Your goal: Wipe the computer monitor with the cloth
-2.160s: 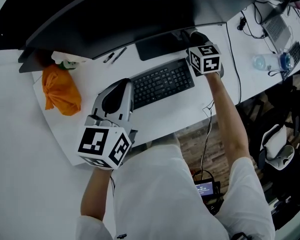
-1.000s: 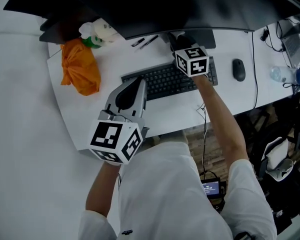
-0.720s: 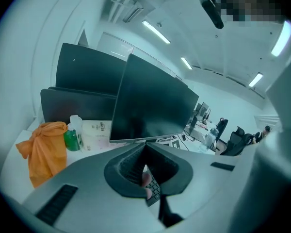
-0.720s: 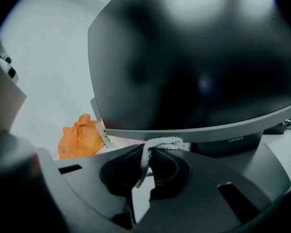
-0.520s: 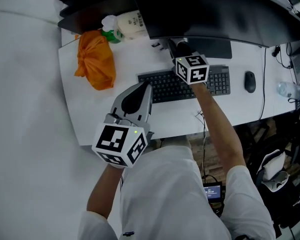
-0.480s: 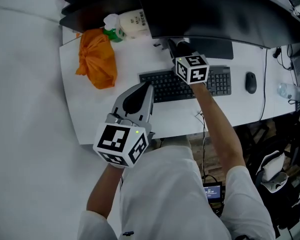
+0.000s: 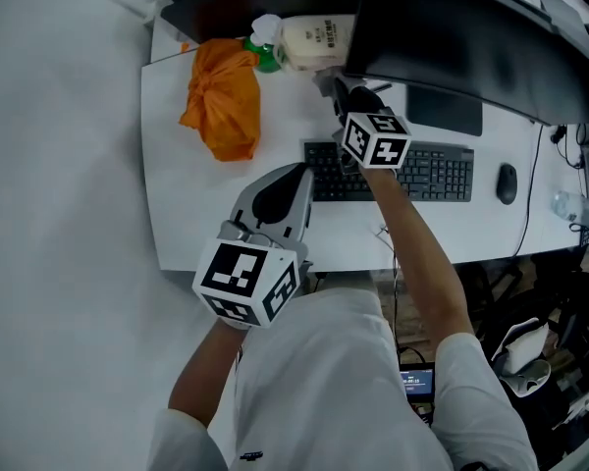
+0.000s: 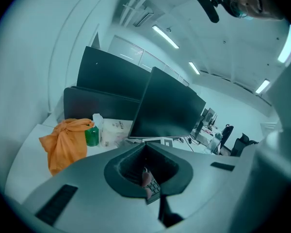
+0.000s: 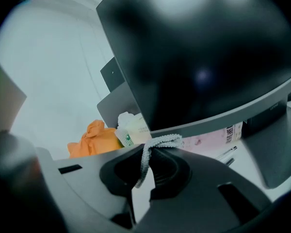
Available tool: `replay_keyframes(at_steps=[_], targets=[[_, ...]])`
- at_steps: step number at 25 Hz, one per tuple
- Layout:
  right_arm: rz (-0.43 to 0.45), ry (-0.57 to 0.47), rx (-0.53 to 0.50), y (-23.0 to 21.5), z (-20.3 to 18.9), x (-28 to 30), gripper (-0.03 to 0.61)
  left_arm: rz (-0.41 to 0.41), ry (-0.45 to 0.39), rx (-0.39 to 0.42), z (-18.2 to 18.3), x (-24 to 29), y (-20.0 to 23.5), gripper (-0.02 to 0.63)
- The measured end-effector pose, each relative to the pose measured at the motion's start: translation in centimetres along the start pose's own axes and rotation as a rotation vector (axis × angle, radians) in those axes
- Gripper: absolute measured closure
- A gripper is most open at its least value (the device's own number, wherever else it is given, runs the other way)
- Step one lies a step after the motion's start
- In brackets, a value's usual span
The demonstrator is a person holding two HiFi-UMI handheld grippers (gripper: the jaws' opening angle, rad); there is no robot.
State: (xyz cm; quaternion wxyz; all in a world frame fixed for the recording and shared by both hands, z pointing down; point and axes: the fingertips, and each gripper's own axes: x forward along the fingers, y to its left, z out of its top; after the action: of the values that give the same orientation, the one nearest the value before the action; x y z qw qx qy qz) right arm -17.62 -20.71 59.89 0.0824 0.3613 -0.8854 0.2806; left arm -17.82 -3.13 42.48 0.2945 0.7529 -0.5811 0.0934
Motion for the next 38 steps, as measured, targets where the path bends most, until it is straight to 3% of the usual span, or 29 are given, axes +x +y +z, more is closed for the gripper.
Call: replay_keyframes(at_steps=[5,10,24,38], targets=[[-0.056,-0.032,0.065,0.9,0.5,0.2,0.558,-0.001,-0.011,-0.011,0.5,-0.9,1.0,0.6],[-0.114,-0.043,0.024,1.2,0.9,0.8,0.558,-0.009,-0.018,-0.025,0.4,-1.8,1.6,0.6],[-0.214,-0.173,0.03,3.0,5.3,-0.4,0.558,-0.034,-0.039,-0.011,1.4,-3.3,2.6,0.6],[-0.216,-0.246,0.014,5.1,10.1,-2.8,0.558,-0.06,-0.094,0.009,3.6,-4.5,2.2,0.6]])
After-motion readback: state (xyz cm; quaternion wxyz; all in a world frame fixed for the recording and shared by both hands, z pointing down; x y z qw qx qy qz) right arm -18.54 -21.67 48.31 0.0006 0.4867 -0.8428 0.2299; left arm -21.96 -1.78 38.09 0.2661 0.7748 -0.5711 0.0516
